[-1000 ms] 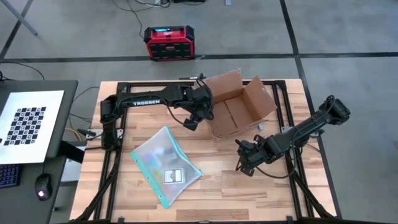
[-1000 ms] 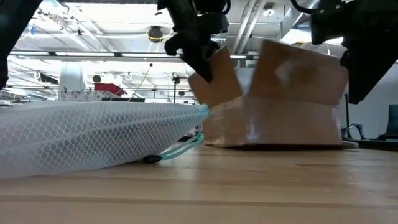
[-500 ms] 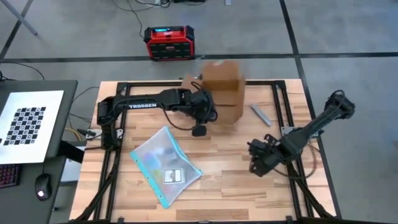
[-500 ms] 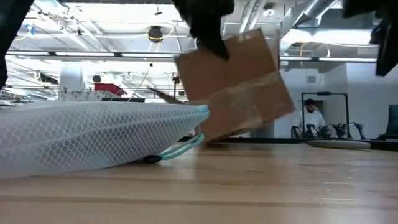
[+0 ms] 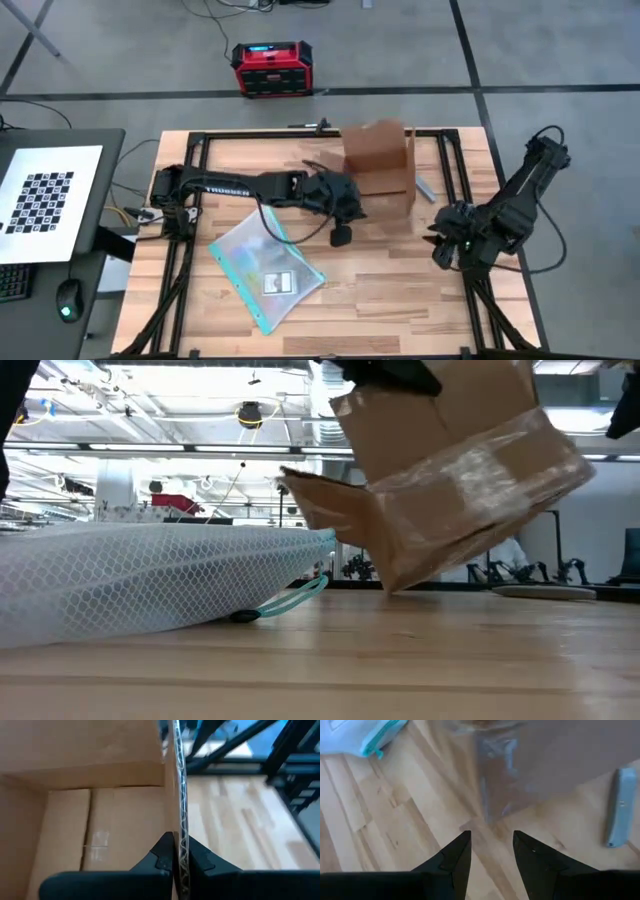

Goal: Unpack boxes
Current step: Break down the cardboard box until it is fully flat

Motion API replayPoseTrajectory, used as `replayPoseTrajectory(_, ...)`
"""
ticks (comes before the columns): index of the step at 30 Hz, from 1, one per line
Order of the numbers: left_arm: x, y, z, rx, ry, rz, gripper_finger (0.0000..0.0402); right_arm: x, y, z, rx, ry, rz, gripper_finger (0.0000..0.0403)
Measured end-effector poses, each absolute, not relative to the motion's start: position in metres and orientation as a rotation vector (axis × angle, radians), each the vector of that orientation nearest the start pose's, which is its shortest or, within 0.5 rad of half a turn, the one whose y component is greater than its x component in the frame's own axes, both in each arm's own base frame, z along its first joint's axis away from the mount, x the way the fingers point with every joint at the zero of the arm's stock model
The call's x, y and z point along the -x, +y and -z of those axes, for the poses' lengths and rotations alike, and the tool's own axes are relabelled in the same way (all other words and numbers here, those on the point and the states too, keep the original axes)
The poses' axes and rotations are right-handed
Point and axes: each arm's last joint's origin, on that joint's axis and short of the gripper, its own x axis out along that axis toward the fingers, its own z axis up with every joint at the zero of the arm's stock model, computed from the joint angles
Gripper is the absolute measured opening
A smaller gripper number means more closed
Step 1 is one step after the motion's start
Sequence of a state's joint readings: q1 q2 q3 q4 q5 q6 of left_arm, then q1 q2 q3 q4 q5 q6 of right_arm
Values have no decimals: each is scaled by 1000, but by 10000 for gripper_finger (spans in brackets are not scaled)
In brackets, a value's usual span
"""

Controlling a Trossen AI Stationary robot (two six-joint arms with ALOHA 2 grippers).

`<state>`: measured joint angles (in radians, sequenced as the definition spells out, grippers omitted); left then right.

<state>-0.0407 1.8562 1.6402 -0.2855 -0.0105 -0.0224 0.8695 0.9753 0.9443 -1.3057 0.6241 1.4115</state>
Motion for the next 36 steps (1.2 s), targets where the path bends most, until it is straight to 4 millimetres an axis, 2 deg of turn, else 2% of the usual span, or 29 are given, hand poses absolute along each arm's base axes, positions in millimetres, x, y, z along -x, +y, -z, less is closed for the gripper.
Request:
replayPoseTrajectory(5,-433,-41,-299,55,395,-3,0,-95,93,-286,-364,882,476,138)
replayPoseTrajectory(11,-430,-58,-281,106,251,-48,0,-87,90,-282,-334,1037,493,138)
replayPoseTrajectory(16,-428,-72,-282,117,124,-30,0,-81,86,-281,-318,1098,547,138)
replayPoseTrajectory(20,-426,-80,-283,102,95,-16,0,-82,87,-270,-295,1103,543,138)
replayPoseTrajectory(23,-425,-83,-282,103,110,-13,0,-85,88,-265,-290,1050,538,138)
replayPoseTrajectory(30,-422,-92,-273,116,201,2,0,-90,92,-267,-263,956,473,138)
replayPoseTrajectory(36,-421,-95,-258,170,320,-17,1,-92,92,-268,-252,904,477,138)
